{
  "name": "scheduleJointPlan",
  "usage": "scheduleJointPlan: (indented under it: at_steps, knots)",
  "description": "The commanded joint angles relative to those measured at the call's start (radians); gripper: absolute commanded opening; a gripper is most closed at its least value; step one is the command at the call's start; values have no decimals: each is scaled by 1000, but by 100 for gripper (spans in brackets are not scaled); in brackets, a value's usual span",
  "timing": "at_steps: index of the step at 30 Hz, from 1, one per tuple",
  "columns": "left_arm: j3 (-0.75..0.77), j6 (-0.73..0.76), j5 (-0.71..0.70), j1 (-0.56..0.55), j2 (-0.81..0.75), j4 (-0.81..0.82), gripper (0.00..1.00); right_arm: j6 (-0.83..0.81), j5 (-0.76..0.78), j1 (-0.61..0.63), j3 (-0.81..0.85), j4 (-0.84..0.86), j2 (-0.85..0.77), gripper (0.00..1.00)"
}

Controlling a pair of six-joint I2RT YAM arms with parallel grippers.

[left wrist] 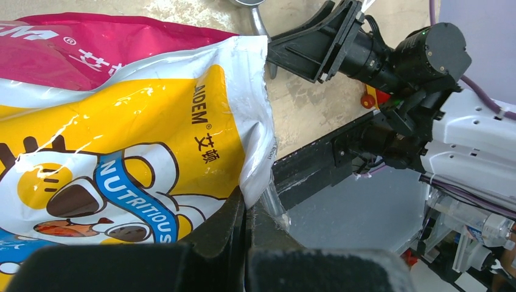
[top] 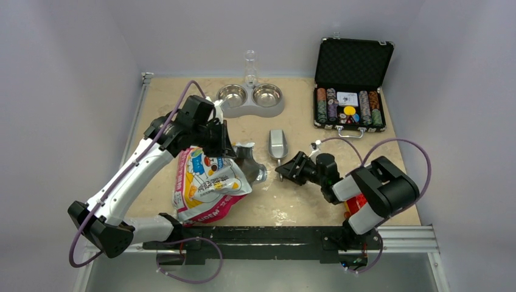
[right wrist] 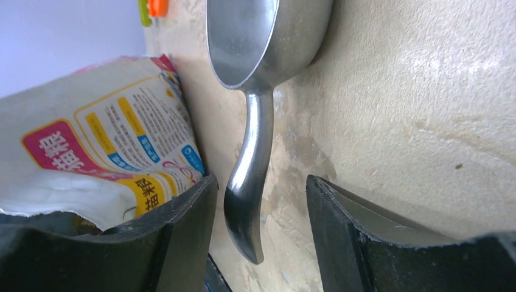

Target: Serve the pet food

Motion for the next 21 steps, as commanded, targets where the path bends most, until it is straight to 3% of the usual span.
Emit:
scheduleJointPlan:
  at_steps: [1,4,8,11,13,15,18,21]
  knots:
    - [54,17,3,-4,-6,-55,0,168,100,29,-36,323,141,59]
    - [64,25,4,-4,-6,-68,0,226,152,69,-40,428,212,54]
    - [66,32,5,-4,-7,-77,0,248,196,113,1,422,261,47]
    - [65,25,10,-4,-1,-84,0,259,214,125,-3,470,275,25]
    - [64,20,9,-4,0,-83,0,274,196,110,-32,442,201,3]
    - [66,10,4,-4,0,-87,0,228,132,91,-2,166,48,0]
    - [58,-10,10,-4,-3,-93,0,-24,141,117,195,-594,-204,0]
    - [40,-15,6,-4,-16,-80,0,-224,152,139,350,-1107,-331,0]
